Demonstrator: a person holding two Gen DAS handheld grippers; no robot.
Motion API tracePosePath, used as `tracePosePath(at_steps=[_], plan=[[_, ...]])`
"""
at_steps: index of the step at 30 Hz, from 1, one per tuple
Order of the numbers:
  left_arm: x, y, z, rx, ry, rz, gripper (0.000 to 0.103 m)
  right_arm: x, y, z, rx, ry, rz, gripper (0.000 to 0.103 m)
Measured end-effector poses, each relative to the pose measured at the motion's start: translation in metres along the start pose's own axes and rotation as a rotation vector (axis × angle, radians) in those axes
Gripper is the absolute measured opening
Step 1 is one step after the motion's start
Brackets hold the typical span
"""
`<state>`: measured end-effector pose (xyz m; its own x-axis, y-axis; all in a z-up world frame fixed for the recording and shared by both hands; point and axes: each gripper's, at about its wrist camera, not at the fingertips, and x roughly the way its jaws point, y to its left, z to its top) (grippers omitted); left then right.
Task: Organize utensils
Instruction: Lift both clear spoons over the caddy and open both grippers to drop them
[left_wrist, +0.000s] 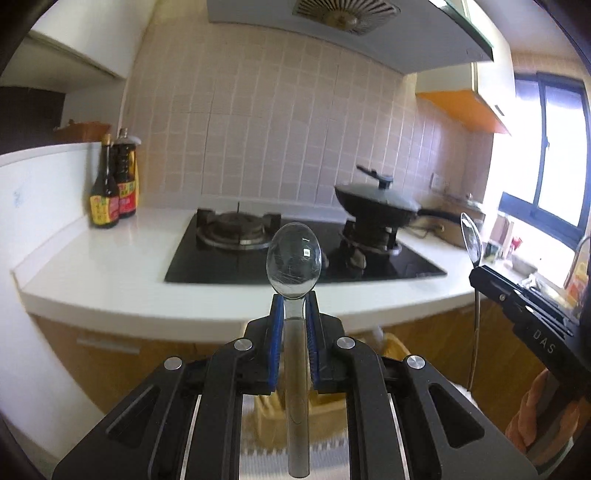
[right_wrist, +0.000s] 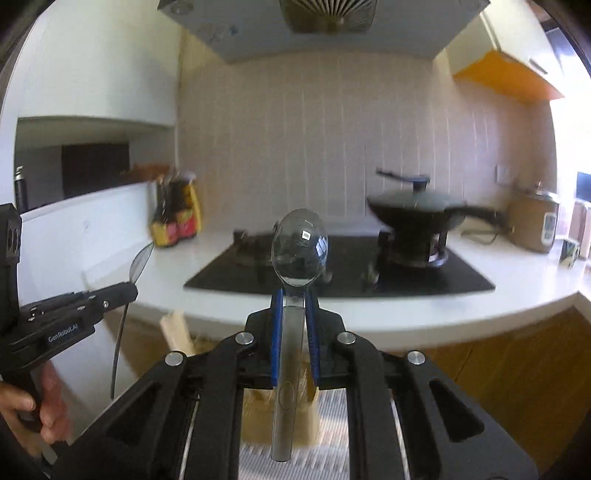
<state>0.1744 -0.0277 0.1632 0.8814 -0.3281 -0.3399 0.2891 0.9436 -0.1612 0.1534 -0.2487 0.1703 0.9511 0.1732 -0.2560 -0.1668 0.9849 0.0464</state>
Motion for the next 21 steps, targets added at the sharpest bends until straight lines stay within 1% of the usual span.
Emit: tracePosePath(at_steps=[3,5,8,14,17,21], plan=[[0.011,0.009,0.001,-0.025,-0.083,-0.044,0.010,0.015,-0.004,0.003,-0.006,-0.034,-0.003,0.010],[0.020,0.013,-0.002,-0.030,-0.118,-0.026,0.010,0.026,-0.004,-0.001,-0.014,-0.052,-0.007,0.010],[0.034,0.016,-0.010,-0.022,-0.140,0.008,0.010,0.040,0.000,-0.012,-0.039,-0.056,-0.019,0.010],[0.055,0.026,-0.024,-0.047,-0.166,-0.007,0.010,0.064,0.000,-0.033,-0.042,-0.047,-0.020,0.010],[0.065,0.027,-0.032,-0.037,-0.178,0.000,0.010,0.072,-0.004,-0.040,-0.016,-0.051,-0.031,0.010],[0.072,0.026,-0.042,-0.033,-0.201,0.004,0.010,0.081,-0.006,-0.047,-0.012,-0.047,-0.034,0.010]])
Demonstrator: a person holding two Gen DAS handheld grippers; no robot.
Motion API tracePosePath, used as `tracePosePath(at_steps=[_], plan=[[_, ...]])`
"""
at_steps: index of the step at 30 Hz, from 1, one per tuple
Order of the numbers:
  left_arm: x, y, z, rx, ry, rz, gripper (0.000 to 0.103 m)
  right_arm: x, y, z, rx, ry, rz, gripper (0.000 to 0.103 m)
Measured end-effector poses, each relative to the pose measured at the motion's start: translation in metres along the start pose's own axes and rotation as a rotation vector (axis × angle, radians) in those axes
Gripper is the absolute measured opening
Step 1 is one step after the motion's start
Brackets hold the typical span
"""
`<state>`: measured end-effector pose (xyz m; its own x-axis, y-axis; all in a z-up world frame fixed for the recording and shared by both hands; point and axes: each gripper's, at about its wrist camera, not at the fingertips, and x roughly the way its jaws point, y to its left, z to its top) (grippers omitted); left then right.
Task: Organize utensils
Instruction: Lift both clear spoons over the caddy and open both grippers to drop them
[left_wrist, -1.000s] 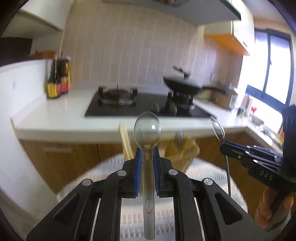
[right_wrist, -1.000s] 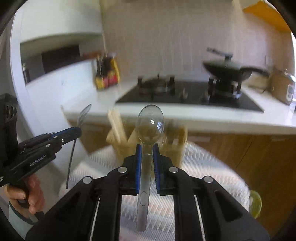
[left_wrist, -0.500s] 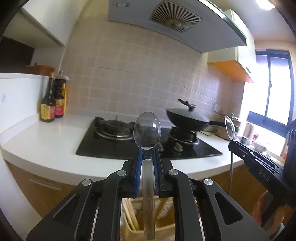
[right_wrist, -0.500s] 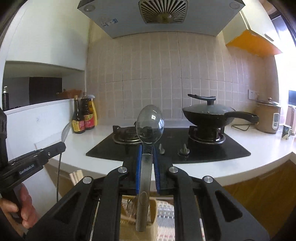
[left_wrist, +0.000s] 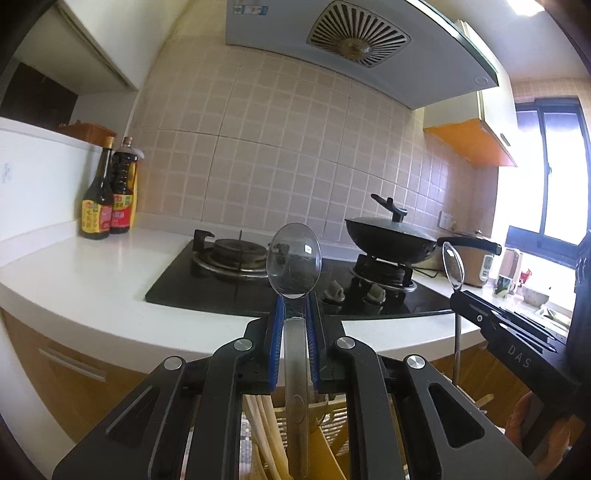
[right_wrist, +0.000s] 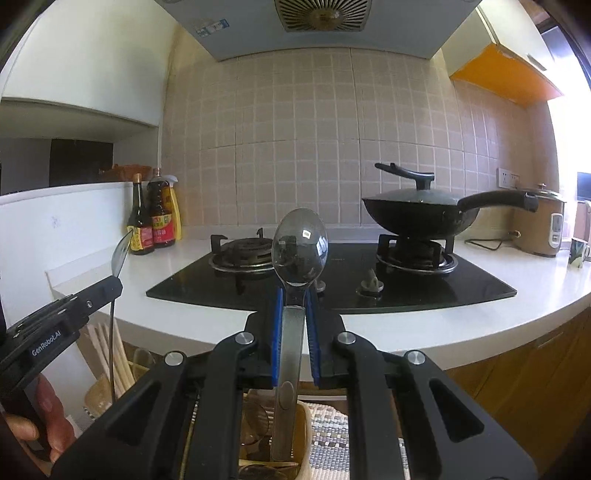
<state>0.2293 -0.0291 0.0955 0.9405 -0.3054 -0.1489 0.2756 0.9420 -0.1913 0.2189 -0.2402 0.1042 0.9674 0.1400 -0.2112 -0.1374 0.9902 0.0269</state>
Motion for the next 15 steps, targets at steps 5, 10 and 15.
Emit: tracePosePath(at_steps=[5,10,15], plan=[[-0.001,-0.001,-0.011,0.018,-0.022,0.011,0.012,-0.004,-0.003,-0.008,0.009,0.007,0.017,0.011],[-0.017,-0.001,-0.016,0.001,-0.003,0.002,0.040,-0.025,-0.014,-0.011,0.060,0.038,0.068,0.024],[-0.048,-0.002,-0.016,0.009,0.034,-0.019,0.060,-0.064,-0.020,-0.015,0.082,0.048,0.091,0.032]])
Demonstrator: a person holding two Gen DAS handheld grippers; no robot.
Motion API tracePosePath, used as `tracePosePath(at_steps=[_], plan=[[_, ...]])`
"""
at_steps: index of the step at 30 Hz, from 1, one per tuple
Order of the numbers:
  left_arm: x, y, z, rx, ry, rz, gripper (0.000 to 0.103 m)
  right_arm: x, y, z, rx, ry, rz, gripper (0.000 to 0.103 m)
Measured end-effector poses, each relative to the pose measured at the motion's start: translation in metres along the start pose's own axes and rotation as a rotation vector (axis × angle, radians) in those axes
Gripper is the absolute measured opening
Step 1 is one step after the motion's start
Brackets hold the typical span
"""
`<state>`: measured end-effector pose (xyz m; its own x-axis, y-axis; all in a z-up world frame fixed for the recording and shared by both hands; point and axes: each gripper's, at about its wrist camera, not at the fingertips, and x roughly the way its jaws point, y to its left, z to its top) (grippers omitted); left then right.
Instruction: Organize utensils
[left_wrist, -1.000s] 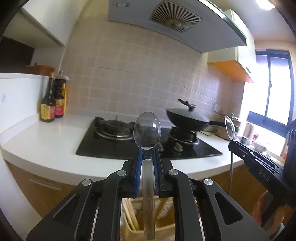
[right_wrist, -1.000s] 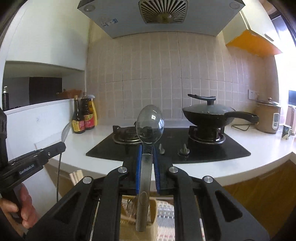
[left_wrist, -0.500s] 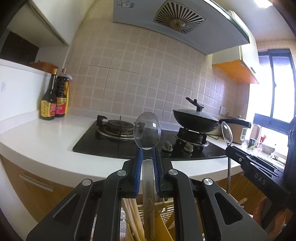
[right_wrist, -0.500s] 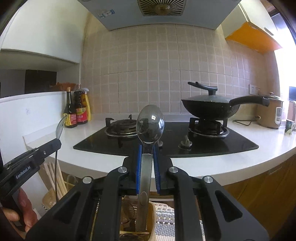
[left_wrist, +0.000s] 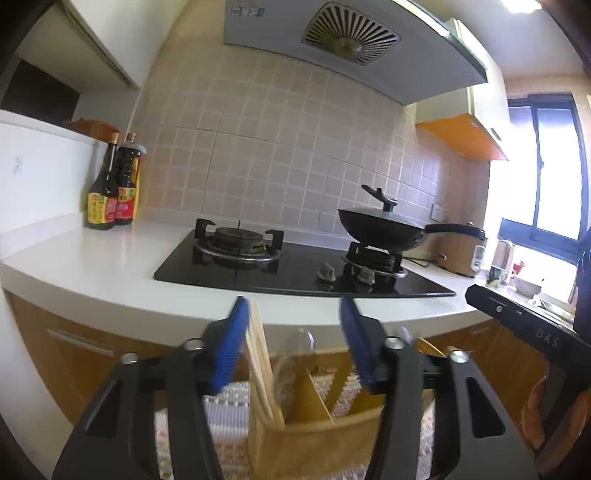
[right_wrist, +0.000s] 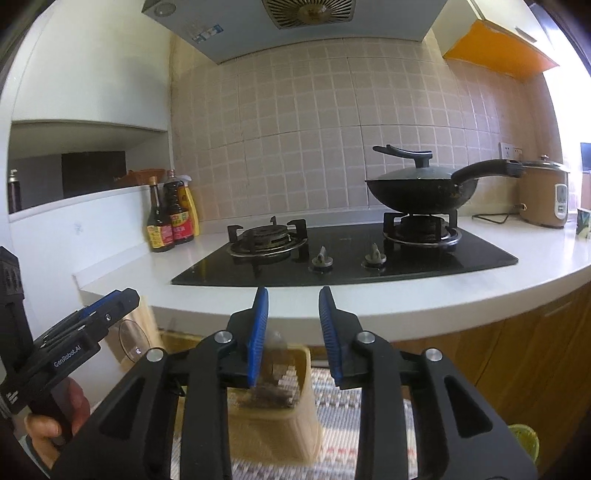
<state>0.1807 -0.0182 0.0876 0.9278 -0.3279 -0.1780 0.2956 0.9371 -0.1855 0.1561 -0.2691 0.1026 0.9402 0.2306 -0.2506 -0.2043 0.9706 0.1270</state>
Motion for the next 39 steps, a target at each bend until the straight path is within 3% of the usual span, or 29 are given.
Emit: tracePosePath(at_steps=[1,3,9,15,19,24,28,39], plan=[[-0.009,0.000,-0.001,-0.004,0.005,-0.003,0.071,-0.009,0.000,-0.002,0.004,0.008,0.009,0.047],[-0.024,0.001,-0.003,-0.020,0.015,-0.009,0.076,-0.027,0.002,-0.008,0.009,0.013,0.013,0.060],[-0.071,0.005,-0.018,-0.093,0.049,-0.033,0.085,-0.067,0.013,-0.034,0.008,0.070,0.023,0.060],[-0.112,0.004,-0.039,-0.108,0.043,0.007,0.092,-0.088,0.024,-0.061,0.025,0.113,0.031,0.071],[-0.128,-0.001,-0.057,-0.088,0.050,0.068,0.092,-0.094,0.033,-0.082,0.031,0.124,0.027,0.085],[-0.139,-0.018,-0.083,-0.003,0.006,0.211,0.092,-0.106,0.049,-0.113,-0.013,0.097,0.040,0.095],[-0.144,-0.032,-0.103,0.075,0.006,0.264,0.092,-0.116,0.056,-0.128,-0.046,0.084,-0.004,0.095],[-0.158,-0.039,-0.118,0.094,-0.047,0.338,0.095,-0.120,0.050,-0.138,-0.052,0.049,-0.091,0.095]])
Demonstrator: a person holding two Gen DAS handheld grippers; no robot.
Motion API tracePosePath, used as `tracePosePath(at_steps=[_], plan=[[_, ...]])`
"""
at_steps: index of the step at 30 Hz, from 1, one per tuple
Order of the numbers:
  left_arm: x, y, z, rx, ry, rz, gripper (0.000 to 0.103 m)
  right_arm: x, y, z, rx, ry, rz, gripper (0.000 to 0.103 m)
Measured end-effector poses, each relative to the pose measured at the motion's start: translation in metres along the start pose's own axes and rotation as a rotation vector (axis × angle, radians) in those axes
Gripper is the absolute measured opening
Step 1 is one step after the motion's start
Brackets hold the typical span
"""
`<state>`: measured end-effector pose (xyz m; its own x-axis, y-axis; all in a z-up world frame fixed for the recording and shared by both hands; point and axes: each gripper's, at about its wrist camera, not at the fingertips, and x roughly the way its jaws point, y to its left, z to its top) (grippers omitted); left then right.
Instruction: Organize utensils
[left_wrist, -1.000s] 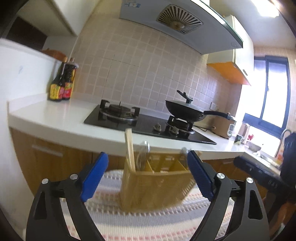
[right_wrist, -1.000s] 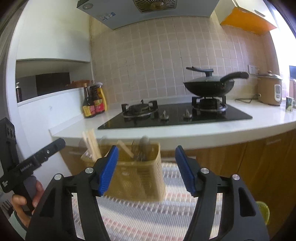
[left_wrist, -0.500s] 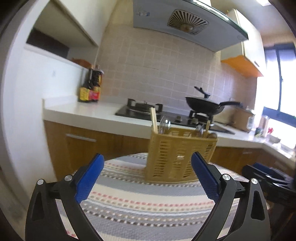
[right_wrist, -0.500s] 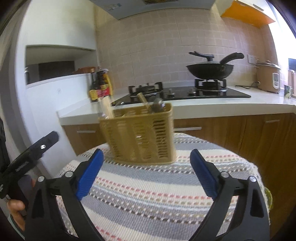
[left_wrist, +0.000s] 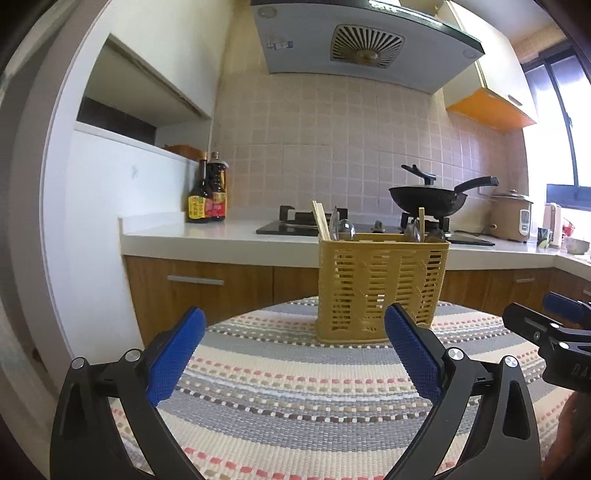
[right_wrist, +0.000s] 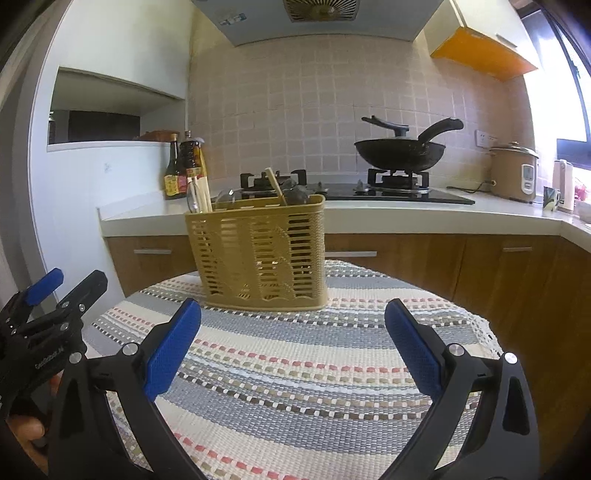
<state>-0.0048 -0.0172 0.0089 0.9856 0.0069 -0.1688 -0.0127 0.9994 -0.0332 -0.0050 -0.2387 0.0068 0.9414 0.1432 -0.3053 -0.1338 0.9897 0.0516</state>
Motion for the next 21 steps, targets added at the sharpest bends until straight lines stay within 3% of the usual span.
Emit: tracePosePath(at_steps=[5,21], plan=[[0.0046,0.0016,-0.0018,-0.003,0.042,-0.007,0.095,-0.0006,-0.0045,-0.0014,0.013,0.000,-0.024,0.095],[0.0023,0.0029,-0.0029,-0.001,0.040,0.034,0.095,-0.0013,-0.0022,-0.0044,0.002,0.008,-0.014,0.095]])
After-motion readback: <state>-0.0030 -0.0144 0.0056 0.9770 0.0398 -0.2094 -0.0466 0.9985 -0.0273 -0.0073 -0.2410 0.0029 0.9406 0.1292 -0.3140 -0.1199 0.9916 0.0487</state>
